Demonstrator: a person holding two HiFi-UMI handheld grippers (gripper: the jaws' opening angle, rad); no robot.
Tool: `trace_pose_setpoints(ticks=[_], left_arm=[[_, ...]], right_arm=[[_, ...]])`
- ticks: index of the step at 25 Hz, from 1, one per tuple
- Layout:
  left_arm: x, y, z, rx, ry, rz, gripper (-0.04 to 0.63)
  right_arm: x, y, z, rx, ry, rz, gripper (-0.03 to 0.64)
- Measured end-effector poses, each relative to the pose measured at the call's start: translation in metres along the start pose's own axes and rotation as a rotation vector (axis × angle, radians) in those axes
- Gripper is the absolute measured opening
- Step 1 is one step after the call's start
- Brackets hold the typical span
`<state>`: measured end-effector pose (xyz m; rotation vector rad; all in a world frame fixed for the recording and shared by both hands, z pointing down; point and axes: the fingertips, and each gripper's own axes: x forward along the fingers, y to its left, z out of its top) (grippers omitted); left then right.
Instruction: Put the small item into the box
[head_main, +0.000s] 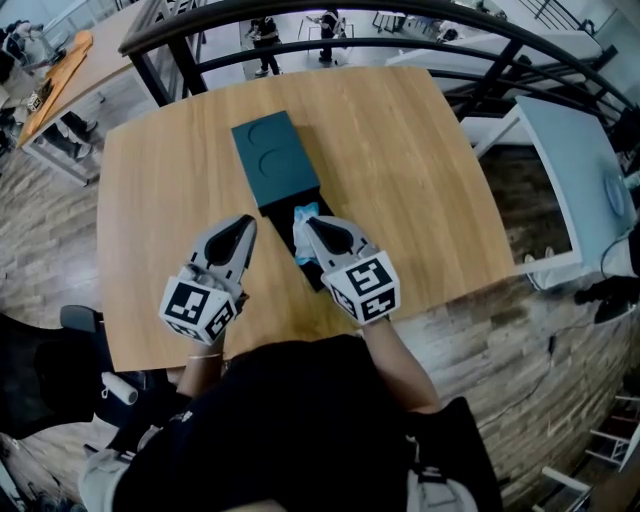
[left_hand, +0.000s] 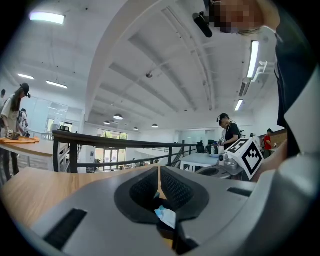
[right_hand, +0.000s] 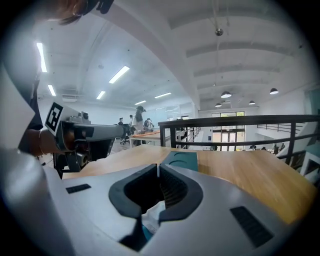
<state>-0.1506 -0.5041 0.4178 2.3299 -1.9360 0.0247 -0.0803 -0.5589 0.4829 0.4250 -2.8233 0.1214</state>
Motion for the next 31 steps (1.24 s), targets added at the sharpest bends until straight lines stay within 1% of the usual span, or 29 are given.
trace_pose_setpoints(ticks=[2, 8, 20, 31], left_arm=[[0.000, 0.000, 0.000, 0.001, 0.000, 0.000, 0.025], [-0.004, -0.001, -0.002, 0.000, 0.003, -0.002, 0.025], [-0.001, -0.011, -0.003, -0.006, -0.001, -0.030, 0.025], [-0.002, -0.014, -0.006, -0.021, 0.000, -0.029, 0.025]], right_arm=[[-0.003, -0.002, 0.007, 0.018, -0.022, -0.010, 0.029], [-0.008, -0.001, 0.013, 0.052, -0.043, -0.019, 0.026], [-0.019, 0.000, 0.023, 0.050, -0.068, -0.037, 0.026], [-0.023, -0.001, 0.037, 0.033, -0.090, -0.044, 0.026]])
